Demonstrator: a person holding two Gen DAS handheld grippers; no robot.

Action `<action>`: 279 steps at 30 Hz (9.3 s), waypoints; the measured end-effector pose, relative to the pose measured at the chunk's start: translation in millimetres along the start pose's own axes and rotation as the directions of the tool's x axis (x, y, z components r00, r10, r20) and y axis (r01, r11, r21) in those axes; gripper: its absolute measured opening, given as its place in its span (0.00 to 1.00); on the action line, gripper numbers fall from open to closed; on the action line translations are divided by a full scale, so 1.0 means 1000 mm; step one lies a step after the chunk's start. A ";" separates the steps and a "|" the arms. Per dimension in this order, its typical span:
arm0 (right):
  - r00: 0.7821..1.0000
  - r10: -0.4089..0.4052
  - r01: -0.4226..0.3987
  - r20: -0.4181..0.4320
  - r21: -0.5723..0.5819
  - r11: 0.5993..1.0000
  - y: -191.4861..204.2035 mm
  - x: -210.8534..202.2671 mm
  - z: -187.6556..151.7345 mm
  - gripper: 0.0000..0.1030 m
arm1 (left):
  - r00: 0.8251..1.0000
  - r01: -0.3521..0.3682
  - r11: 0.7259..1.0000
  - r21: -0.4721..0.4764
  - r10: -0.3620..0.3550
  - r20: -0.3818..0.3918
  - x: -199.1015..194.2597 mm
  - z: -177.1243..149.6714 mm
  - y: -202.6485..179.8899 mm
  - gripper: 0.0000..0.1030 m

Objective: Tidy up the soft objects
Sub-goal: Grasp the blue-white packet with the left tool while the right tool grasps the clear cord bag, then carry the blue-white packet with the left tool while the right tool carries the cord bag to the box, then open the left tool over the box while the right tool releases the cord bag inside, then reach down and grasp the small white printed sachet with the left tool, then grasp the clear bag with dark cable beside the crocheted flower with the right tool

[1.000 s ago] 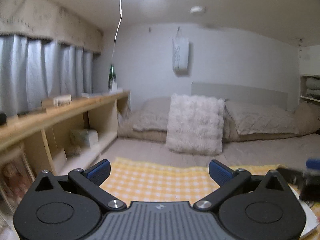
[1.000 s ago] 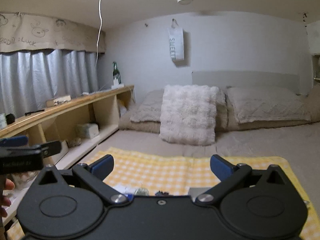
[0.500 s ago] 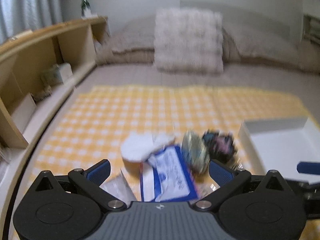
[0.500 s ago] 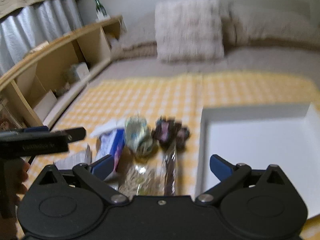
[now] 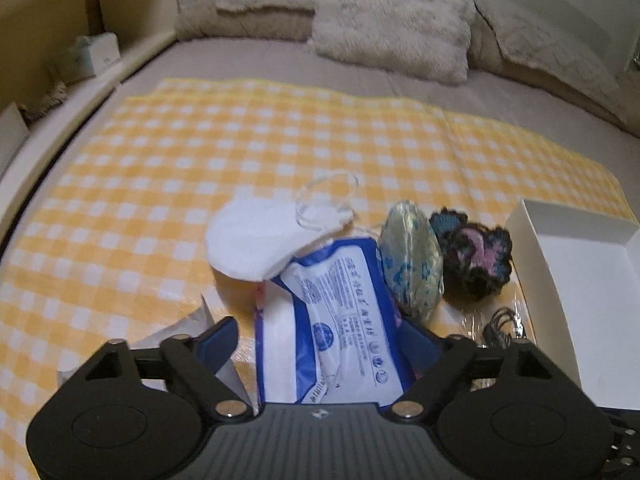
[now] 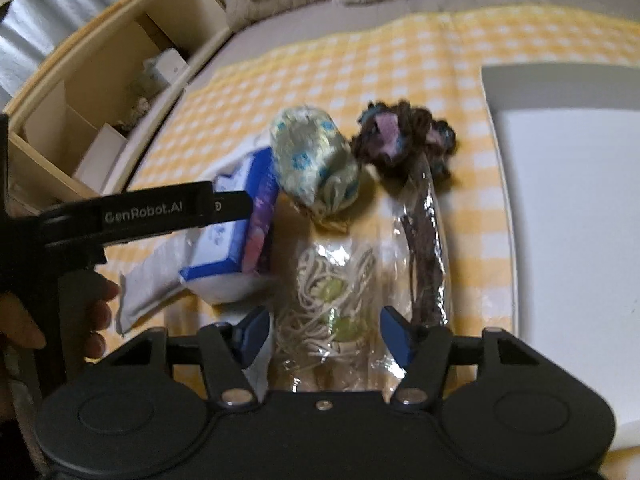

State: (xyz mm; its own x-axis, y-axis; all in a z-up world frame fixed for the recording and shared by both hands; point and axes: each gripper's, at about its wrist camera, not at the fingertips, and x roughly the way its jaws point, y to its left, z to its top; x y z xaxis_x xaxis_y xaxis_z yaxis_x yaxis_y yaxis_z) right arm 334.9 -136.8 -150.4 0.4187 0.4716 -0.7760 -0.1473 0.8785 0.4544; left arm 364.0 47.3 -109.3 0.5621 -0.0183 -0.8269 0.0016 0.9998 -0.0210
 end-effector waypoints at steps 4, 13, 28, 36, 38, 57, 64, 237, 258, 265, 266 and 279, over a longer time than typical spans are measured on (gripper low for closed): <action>0.999 -0.013 0.014 -0.037 0.026 1.000 0.000 0.011 0.003 0.58 | 0.999 0.029 1.000 -0.003 -0.029 -0.029 0.008 -0.001 -0.001 0.77; 0.999 -0.029 0.030 -0.046 0.025 0.999 0.002 0.021 0.010 0.49 | 0.997 0.035 0.999 0.030 -0.033 -0.066 0.021 0.000 -0.017 0.49; 0.999 -0.053 0.052 -0.008 -0.107 0.993 0.000 -0.018 -0.006 0.32 | 0.999 0.048 0.999 0.022 -0.047 -0.020 -0.018 -0.016 -0.010 0.24; 0.995 -0.036 0.051 0.095 -0.163 0.985 0.006 -0.061 -0.008 0.31 | 0.995 0.091 0.995 0.029 -0.092 0.036 -0.055 -0.024 -0.018 0.24; 0.992 -0.027 0.048 0.120 -0.171 0.984 0.010 -0.071 -0.008 0.31 | 0.992 0.103 0.994 0.029 -0.105 0.068 -0.067 -0.024 -0.022 0.24; 0.893 -0.067 0.162 0.446 -0.178 0.971 -0.024 -0.188 -0.002 0.31 | 0.889 0.253 0.963 0.096 -0.271 0.370 -0.146 -0.012 -0.082 0.25; 0.850 -0.134 0.210 0.509 -0.095 0.973 -0.062 -0.220 -0.003 0.31 | 0.856 0.337 0.932 0.134 -0.363 0.369 -0.143 -0.011 -0.117 0.25; 0.919 -0.244 0.352 0.309 -0.368 0.861 0.022 -0.061 0.005 1.00 | 0.998 0.054 0.990 0.134 -0.051 -0.025 -0.005 -0.110 -0.028 1.00; 0.946 -0.294 0.319 0.134 -0.526 0.788 0.039 0.004 0.010 0.76 | 0.994 0.086 0.948 0.308 -0.102 0.039 -0.007 -0.113 -0.020 0.63; 0.931 -0.351 0.345 0.103 -0.567 0.748 0.036 0.017 0.003 0.75 | 0.993 0.109 0.950 0.291 -0.120 0.018 -0.009 -0.109 -0.010 0.52; 0.927 -0.360 0.351 0.103 -0.576 0.739 0.036 0.018 0.002 0.75 | 0.992 0.112 0.953 0.281 -0.121 0.016 -0.009 -0.108 -0.008 0.51; 0.914 -0.404 0.335 0.032 -0.623 0.707 0.027 0.022 -0.005 0.26 | 0.993 0.116 0.973 0.199 -0.120 0.007 -0.014 -0.100 0.008 0.50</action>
State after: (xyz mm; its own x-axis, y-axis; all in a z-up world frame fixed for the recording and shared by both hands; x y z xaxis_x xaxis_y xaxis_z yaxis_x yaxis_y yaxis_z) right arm 335.6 -102.4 -157.0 0.4711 0.0733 -0.8790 -0.5220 0.8265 -0.2108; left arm 273.5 54.6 -154.3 0.5637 -0.1382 -0.8143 0.2317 0.9728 -0.0047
